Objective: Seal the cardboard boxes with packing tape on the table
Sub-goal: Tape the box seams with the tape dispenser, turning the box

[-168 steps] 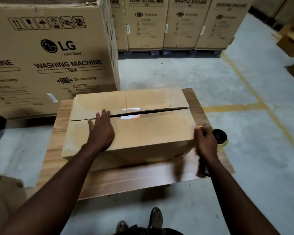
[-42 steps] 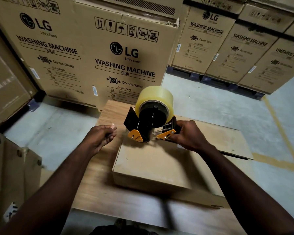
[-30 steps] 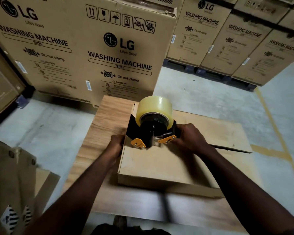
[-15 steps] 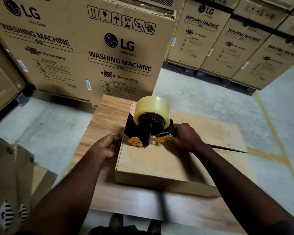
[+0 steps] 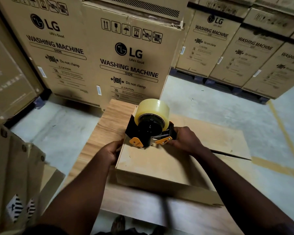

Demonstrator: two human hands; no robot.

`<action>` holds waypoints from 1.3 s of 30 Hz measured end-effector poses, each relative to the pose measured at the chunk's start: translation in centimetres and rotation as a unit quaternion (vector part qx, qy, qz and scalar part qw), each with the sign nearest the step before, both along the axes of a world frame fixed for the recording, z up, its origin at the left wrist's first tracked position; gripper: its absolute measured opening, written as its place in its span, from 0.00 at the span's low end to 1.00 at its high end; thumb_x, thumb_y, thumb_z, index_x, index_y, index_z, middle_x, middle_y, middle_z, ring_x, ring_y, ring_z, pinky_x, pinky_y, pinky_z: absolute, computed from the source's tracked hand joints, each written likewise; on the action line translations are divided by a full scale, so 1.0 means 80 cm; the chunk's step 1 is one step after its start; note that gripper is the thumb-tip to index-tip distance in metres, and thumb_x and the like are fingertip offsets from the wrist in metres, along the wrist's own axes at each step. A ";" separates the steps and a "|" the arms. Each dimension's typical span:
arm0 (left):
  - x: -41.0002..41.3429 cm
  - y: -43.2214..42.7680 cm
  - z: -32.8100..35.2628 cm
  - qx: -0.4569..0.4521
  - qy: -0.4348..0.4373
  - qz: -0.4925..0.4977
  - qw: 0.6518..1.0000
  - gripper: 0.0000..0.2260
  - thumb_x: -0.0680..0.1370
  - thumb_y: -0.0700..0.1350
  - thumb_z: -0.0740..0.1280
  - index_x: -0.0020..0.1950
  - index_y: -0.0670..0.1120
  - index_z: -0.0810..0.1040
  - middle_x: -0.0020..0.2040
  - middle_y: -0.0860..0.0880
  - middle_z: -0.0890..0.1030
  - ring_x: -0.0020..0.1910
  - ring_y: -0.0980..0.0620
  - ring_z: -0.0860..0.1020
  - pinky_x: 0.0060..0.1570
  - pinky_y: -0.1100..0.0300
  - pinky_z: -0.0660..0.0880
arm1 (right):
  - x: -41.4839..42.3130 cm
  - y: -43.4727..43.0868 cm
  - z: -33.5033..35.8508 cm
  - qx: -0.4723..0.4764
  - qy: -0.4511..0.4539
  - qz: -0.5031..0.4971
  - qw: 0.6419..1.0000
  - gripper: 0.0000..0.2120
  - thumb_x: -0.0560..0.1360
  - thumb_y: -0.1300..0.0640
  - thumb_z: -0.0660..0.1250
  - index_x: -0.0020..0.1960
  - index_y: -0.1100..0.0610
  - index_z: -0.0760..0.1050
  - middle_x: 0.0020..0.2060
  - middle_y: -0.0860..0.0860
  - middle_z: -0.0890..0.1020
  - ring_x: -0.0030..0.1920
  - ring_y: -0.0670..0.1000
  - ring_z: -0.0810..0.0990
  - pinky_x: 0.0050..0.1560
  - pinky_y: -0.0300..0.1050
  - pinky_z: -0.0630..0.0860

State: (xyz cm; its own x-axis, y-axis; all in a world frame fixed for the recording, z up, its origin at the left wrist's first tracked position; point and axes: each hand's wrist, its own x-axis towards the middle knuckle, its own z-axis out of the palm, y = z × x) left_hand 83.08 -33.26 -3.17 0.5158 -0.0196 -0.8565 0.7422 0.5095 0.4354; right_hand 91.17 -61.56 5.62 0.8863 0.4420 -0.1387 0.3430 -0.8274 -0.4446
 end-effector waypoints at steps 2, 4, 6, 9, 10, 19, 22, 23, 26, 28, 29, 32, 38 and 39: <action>-0.023 -0.008 -0.007 0.056 0.016 0.007 0.998 0.12 0.80 0.45 0.68 0.47 0.35 0.80 0.31 0.41 0.82 0.32 0.41 0.81 0.34 0.56 0.78 | 0.000 -0.001 0.001 0.002 0.001 0.001 1.000 0.10 0.69 0.41 0.77 0.47 0.42 0.80 0.38 0.45 0.82 0.40 0.51 0.80 0.37 0.44 0.68; -0.053 -0.021 -0.021 0.089 0.025 0.022 0.995 0.11 0.82 0.42 0.66 0.47 0.35 0.80 0.31 0.39 0.82 0.38 0.40 0.79 0.40 0.52 0.75 | 0.001 -0.001 0.001 0.003 -0.001 0.003 1.000 0.14 0.70 0.41 0.77 0.53 0.45 0.82 0.43 0.47 0.85 0.44 0.52 0.82 0.39 0.44 0.69; -0.077 -0.033 -0.032 0.057 0.006 0.082 0.995 0.08 0.81 0.39 0.65 0.50 0.35 0.79 0.32 0.38 0.83 0.41 0.39 0.78 0.41 0.49 0.74 | 0.001 -0.001 0.000 0.003 -0.002 0.005 1.000 0.15 0.70 0.41 0.77 0.54 0.45 0.82 0.45 0.48 0.86 0.45 0.52 0.82 0.40 0.44 0.68; -0.066 -0.038 -0.022 0.151 -0.083 0.120 0.978 0.09 0.82 0.40 0.64 0.45 0.39 0.81 0.36 0.43 0.83 0.41 0.41 0.80 0.37 0.56 0.76 | 0.000 -0.001 -0.001 0.008 0.005 0.007 1.000 0.13 0.70 0.42 0.77 0.52 0.44 0.82 0.42 0.47 0.85 0.44 0.51 0.82 0.38 0.44 0.68; -0.056 -0.035 -0.012 0.199 -0.128 0.115 0.965 0.09 0.82 0.41 0.64 0.49 0.39 0.83 0.41 0.44 0.84 0.45 0.42 0.82 0.39 0.59 0.77 | 0.001 -0.001 -0.001 0.008 0.013 0.006 1.000 0.10 0.70 0.42 0.77 0.48 0.43 0.81 0.40 0.46 0.84 0.43 0.51 0.81 0.37 0.44 0.68; -0.034 -0.004 0.027 0.205 -0.346 -0.109 0.909 0.24 0.82 0.47 0.63 0.78 0.56 0.66 0.73 0.58 0.73 0.71 0.58 0.71 0.70 0.55 0.68 | 0.011 -0.003 -0.006 0.041 0.077 -0.001 0.996 0.17 0.61 0.36 0.74 0.39 0.47 0.79 0.29 0.44 0.78 0.34 0.47 0.77 0.36 0.46 0.70; -0.041 -0.009 0.022 0.245 -0.332 -0.161 0.896 0.26 0.82 0.49 0.62 0.80 0.59 0.61 0.75 0.61 0.68 0.74 0.60 0.65 0.72 0.57 0.62 | 0.012 -0.002 -0.004 0.050 0.099 0.014 0.994 0.17 0.62 0.35 0.73 0.42 0.47 0.82 0.32 0.43 0.82 0.37 0.46 0.80 0.40 0.47 0.74; -0.041 -0.007 0.022 0.250 -0.326 -0.165 0.897 0.28 0.80 0.52 0.62 0.80 0.59 0.61 0.76 0.61 0.68 0.75 0.60 0.64 0.72 0.57 0.62 | 0.013 -0.001 -0.004 0.058 0.107 0.018 0.992 0.20 0.61 0.34 0.72 0.44 0.47 0.83 0.34 0.43 0.83 0.39 0.46 0.82 0.42 0.47 0.76; -0.040 -0.003 0.028 0.244 -0.316 -0.178 0.899 0.31 0.76 0.54 0.62 0.80 0.60 0.60 0.76 0.62 0.67 0.75 0.60 0.64 0.75 0.54 0.60 | 0.014 -0.001 -0.002 0.068 0.128 0.028 0.989 0.21 0.61 0.35 0.71 0.48 0.46 0.84 0.37 0.42 0.85 0.41 0.46 0.83 0.48 0.49 0.78; -0.040 -0.006 0.031 0.228 -0.325 -0.183 0.899 0.31 0.76 0.55 0.62 0.79 0.63 0.60 0.75 0.65 0.67 0.75 0.61 0.64 0.76 0.53 0.60 | 0.015 0.000 0.000 0.070 0.137 0.035 0.987 0.17 0.63 0.39 0.73 0.49 0.44 0.84 0.39 0.42 0.86 0.43 0.47 0.84 0.50 0.52 0.80; -0.040 -0.009 0.032 0.220 -0.330 -0.180 0.900 0.31 0.76 0.55 0.62 0.79 0.64 0.60 0.75 0.65 0.67 0.75 0.60 0.64 0.75 0.53 0.60 | 0.015 0.000 0.001 0.068 0.137 0.039 0.987 0.16 0.64 0.40 0.73 0.49 0.44 0.84 0.40 0.43 0.86 0.44 0.47 0.84 0.51 0.52 0.80; -0.041 -0.018 0.036 0.223 -0.318 -0.165 0.907 0.31 0.77 0.55 0.62 0.80 0.61 0.58 0.75 0.64 0.65 0.76 0.59 0.62 0.73 0.57 0.60 | 0.015 0.001 0.001 0.062 0.142 0.043 0.987 0.21 0.61 0.37 0.71 0.51 0.46 0.84 0.41 0.45 0.86 0.44 0.49 0.84 0.52 0.54 0.81; -0.040 -0.010 0.058 0.353 -0.235 -0.289 0.858 0.22 0.79 0.64 0.60 0.72 0.59 0.72 0.68 0.54 0.78 0.68 0.51 0.74 0.64 0.53 0.70 | 0.015 0.000 -0.001 0.055 0.130 0.040 0.989 0.14 0.68 0.43 0.75 0.50 0.48 0.84 0.39 0.46 0.86 0.43 0.49 0.84 0.48 0.53 0.80; -0.038 -0.012 0.064 0.411 -0.227 -0.299 0.830 0.21 0.81 0.61 0.61 0.71 0.56 0.73 0.66 0.52 0.79 0.64 0.49 0.76 0.60 0.54 0.71 | 0.015 0.000 -0.002 0.053 0.126 0.040 0.990 0.13 0.69 0.43 0.75 0.50 0.49 0.84 0.39 0.46 0.85 0.42 0.49 0.84 0.47 0.52 0.79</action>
State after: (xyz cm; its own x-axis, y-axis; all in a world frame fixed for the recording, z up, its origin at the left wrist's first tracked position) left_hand 80.02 -34.25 1.92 0.8982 0.1061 -0.4265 0.4190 -0.5000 0.7579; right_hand 92.39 -61.60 5.47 0.7912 0.5324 -0.3010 0.2717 -0.7469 -0.6069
